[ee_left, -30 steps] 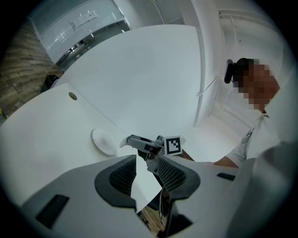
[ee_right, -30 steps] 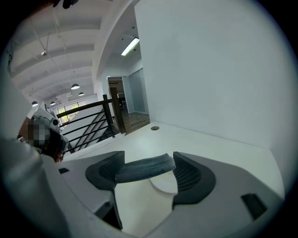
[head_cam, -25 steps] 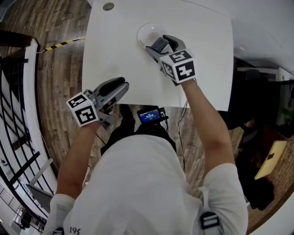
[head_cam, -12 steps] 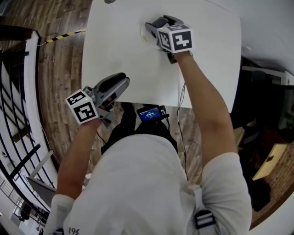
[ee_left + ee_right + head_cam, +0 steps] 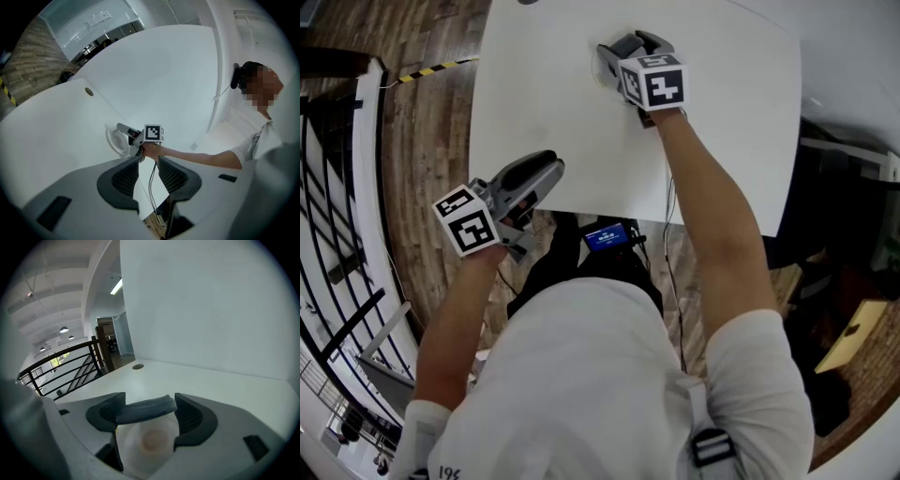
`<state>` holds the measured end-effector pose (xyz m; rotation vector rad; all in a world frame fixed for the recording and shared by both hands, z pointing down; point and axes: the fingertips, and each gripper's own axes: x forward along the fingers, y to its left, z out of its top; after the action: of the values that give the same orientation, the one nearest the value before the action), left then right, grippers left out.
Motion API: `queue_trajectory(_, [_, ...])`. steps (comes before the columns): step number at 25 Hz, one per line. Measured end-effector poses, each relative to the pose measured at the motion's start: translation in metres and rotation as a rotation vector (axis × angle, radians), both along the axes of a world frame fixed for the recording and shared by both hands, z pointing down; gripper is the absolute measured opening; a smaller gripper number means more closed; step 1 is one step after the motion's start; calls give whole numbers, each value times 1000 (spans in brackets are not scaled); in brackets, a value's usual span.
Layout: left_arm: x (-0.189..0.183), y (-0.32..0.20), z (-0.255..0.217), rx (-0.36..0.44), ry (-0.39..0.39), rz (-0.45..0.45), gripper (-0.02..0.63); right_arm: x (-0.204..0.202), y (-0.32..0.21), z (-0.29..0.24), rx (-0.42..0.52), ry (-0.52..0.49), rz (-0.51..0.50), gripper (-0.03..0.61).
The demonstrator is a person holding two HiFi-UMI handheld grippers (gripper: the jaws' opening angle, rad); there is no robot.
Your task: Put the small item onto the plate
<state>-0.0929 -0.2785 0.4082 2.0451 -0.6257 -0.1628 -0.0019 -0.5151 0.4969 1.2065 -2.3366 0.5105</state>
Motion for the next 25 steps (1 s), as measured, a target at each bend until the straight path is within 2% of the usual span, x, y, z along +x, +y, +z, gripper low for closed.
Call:
queue_trajectory(4, [-1,-1,0,-2,-4,-2,124,8,11,10,-3,-16,13,316])
queue_trajectory(9, [1,-1,0,-4,6,10,124,10,20,16,-7,34,-4,316])
queue_trajectory(14, [2,-1,0,-6,9,17,124,14,26,24,-13,176,-59,316])
queue_trajectory(18, [1,-1,1,-10,11,13,124,20,34,37,-60,265,-77,316])
queue_trajectory(25, [3,-2,-1,-9,15,15,124,21,33,41,-84,236,-59,316])
